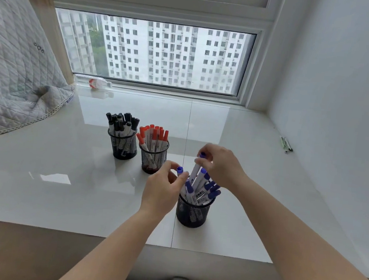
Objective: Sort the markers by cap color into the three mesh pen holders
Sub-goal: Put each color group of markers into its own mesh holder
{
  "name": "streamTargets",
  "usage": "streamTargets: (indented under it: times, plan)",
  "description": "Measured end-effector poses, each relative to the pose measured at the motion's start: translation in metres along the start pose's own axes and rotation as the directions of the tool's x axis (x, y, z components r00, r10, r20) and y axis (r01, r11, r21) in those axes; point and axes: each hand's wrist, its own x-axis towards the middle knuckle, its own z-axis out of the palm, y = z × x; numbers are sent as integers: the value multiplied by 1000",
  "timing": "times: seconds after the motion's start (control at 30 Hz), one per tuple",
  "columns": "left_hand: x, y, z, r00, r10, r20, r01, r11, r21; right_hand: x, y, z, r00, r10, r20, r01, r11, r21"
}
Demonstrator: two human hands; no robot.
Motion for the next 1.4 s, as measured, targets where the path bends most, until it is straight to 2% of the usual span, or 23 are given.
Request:
streamTargets:
  times: [0.13, 0.23, 0.33, 0.43, 0.5, 0.57, 0.63, 0.7, 0.77, 0.83, 0.9, 0.93, 1.0, 1.03, 1.1, 1.17, 1.2, 1.33, 1.4]
  plan:
    - [4, 8, -9, 993, 95, -76, -95, 995, 9, -5, 1, -15, 982, 68, -178, -27, 975, 222]
    - [3, 10, -18, 978, 127, -164, -129, 992, 3, -10, 1, -20, 954, 107, -281, -25, 960, 280]
    - [0, 13, -29, 957, 89, -275, -125, 985, -117, -17, 3, -21, 903, 182, -390, -40, 938, 345]
    - [-3, 17, -37, 935, -3, -353, -87, 967, -238, -24, 3, -19, 833, 326, -447, -61, 857, 511]
    - [-5, 18, -39, 935, -115, -335, -16, 931, -364, -28, 3, -17, 796, 462, -392, -107, 744, 660]
    - [-7, 20, -39, 933, -282, -221, 127, 838, -531, -31, 3, -15, 767, 599, -228, -156, 520, 840]
    - [-9, 21, -37, 899, -436, -35, 291, 656, -696, -32, -1, -14, 747, 665, -6, -173, 204, 964]
    - [-10, 20, -34, 853, -502, 142, 402, 460, -791, -34, -5, -12, 739, 656, 155, -183, -26, 983]
    - [-12, 19, -30, 827, -484, 285, 468, 313, -827, -35, -8, -10, 753, 618, 225, -189, -124, 974]
    - [-14, 18, -28, 820, -428, 379, 505, 231, -832, -35, -11, -7, 777, 583, 238, -177, -159, 971]
    - [-15, 17, -26, 831, -387, 400, 511, 248, -823, -35, -13, -5, 809, 541, 230, -171, -158, 973]
    - [-15, 17, -25, 843, -371, 390, 505, 294, -811, -35, -13, -4, 827, 516, 221, -168, -147, 975]
    - [-16, 16, -23, 872, -343, 348, 479, 458, -749, -35, -11, -2, 859, 478, 185, -166, -81, 983]
    - [-18, 15, -23, 890, -325, 321, 454, 555, -697, -35, -9, -2, 870, 468, 156, -174, -5, 985]
    - [-21, 10, -21, 920, -272, 281, 391, 690, -609, -37, -4, -1, 885, 458, 82, -203, 222, 954]
    - [-22, 7, -20, 938, -239, 249, 342, 746, -572, -39, 1, -2, 894, 448, 10, -220, 420, 880]
    - [-22, 7, -19, 948, -230, 220, 315, 768, -558, -40, 3, -2, 897, 441, -21, -216, 479, 851]
    - [-16, 5, -11, 982, -176, 64, 184, 847, -498, -45, 3, 1, 888, 429, -163, -183, 657, 731]
    - [-13, 5, -7, 985, -162, 66, 173, 843, -509, -48, 4, 4, 893, 399, -207, -166, 720, 673]
